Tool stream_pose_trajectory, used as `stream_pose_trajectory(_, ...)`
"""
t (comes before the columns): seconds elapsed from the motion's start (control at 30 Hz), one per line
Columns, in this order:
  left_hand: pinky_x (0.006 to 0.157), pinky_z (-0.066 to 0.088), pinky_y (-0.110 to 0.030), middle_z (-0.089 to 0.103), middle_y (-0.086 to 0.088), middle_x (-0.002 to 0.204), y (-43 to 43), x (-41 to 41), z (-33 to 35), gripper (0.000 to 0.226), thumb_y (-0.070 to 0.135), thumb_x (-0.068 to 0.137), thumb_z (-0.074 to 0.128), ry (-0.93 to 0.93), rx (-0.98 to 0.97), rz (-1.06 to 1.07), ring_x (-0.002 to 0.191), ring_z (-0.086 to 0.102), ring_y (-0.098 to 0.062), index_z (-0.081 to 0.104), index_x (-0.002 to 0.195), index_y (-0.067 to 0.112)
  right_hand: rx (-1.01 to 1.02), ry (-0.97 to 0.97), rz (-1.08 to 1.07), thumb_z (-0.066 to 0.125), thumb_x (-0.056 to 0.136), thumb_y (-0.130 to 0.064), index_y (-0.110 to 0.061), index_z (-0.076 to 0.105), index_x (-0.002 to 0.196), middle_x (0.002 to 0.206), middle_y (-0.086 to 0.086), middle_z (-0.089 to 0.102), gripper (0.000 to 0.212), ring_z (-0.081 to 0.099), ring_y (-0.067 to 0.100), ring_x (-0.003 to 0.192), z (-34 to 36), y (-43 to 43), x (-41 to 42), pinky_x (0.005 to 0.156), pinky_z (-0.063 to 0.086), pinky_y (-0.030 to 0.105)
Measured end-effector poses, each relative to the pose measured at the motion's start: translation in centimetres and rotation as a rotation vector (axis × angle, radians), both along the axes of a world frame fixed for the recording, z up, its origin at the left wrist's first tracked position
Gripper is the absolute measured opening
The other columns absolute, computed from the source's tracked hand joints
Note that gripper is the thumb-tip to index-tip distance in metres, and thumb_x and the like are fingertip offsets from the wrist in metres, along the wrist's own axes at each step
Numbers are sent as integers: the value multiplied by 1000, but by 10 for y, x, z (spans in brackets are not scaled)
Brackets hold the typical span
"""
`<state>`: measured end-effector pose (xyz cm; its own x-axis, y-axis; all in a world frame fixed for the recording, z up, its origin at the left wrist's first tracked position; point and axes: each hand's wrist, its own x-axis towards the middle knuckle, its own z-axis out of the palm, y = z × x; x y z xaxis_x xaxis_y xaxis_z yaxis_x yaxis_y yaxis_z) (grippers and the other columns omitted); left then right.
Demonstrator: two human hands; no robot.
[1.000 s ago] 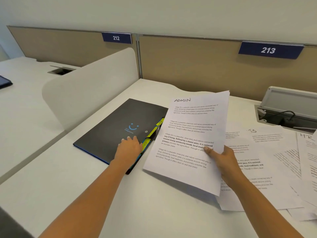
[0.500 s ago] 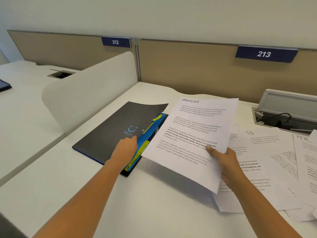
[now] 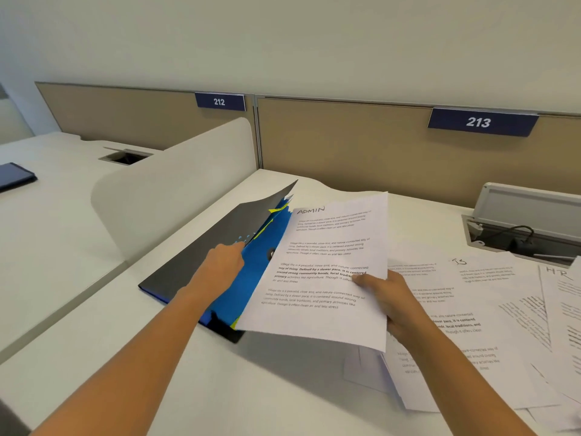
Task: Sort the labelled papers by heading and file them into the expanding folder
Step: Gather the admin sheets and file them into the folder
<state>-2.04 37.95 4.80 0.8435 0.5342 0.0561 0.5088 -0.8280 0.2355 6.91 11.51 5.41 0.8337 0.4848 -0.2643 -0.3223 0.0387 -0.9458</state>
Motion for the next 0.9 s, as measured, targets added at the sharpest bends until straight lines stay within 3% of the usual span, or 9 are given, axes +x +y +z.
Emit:
stream_pose_trajectory(0.07, 44, 23, -25, 35, -3, 59, 4, -1, 1, 13, 2, 95, 34, -45, -42, -5, 49, 25, -14, 41, 85, 6, 5, 3, 25, 53, 88, 2, -11, 63, 94, 84, 3, 73, 17, 70, 18, 66, 6, 0, 1, 53, 57, 26)
stream_pose_trajectory(0.17, 45, 22, -26, 34, -4, 59, 8, -1, 4, 15, 2, 94, 33, -74, -71, 13, 50, 24, -15, 43, 83, 5, -6, 35, 60, 53, 88, 4, -8, 62, 91, 79, 6, 74, 15, 70, 17, 59, 18, -1, 3, 50, 57, 27)
stream_pose_trajectory(0.27, 47, 23, -27, 37, -6, 60, 10, 0, 8, 16, 0, 92, 34, -94, -107, 23, 54, 27, -18, 47, 84, 4, 23, 57, -45, 55, 87, 3, -3, 59, 92, 74, 10, 72, 9, 68, 17, 49, 34, -10, 13, 43, 54, 26)
stream_pose_trajectory(0.4, 47, 26, -25, 40, -4, 59, 9, -3, 7, 16, 4, 95, 34, -107, -134, 10, 50, 33, -16, 49, 89, 3, -30, 29, -66, 56, 89, -5, 1, 57, 89, 43, 3, 63, 6, 55, 9, 30, 56, -23, 19, 29, 40, 14)
stream_pose_trajectory(0.47, 46, 25, -24, 38, -3, 57, 8, -3, 6, 18, 4, 95, 34, -119, -154, 5, 49, 31, -15, 52, 94, 2, -92, -1, -31, 55, 89, -4, 6, 56, 95, 46, 7, 59, 11, 48, 6, 24, 56, -19, 15, 27, 32, 10)
stream_pose_trajectory(0.57, 46, 20, -23, 32, 0, 56, 6, -6, 9, 20, -1, 92, 38, -124, -167, -8, 49, 24, -13, 44, 74, 5, -117, -7, 34, 53, 88, 5, 5, 56, 104, 75, 12, 62, 17, 59, 8, 36, 43, -6, 7, 33, 41, 14)
stream_pose_trajectory(0.67, 48, 22, -24, 35, -1, 55, 8, -9, 10, 34, 2, 93, 38, -140, -164, -67, 51, 25, -14, 32, 62, 14, -187, -46, 76, 54, 87, 6, -2, 58, 107, 83, 6, 67, 21, 67, 16, 58, 25, 2, 3, 45, 54, 21)
stream_pose_trajectory(0.8, 46, 23, -24, 36, -1, 56, 8, -10, 12, 35, 5, 94, 35, -112, -140, -67, 50, 25, -13, 31, 62, 17, -260, -162, 100, 53, 87, 5, -7, 61, 102, 87, 5, 69, 21, 67, 25, 76, 17, 13, -1, 68, 57, 32)
stream_pose_trajectory(0.9, 45, 23, -22, 36, 0, 57, 3, -10, 11, 23, 6, 96, 35, -24, -37, -82, 48, 26, -11, 36, 74, 10, -253, -186, 83, 52, 86, 5, -9, 59, 107, 101, 10, 67, 26, 66, 30, 88, 12, 30, -6, 76, 54, 36)
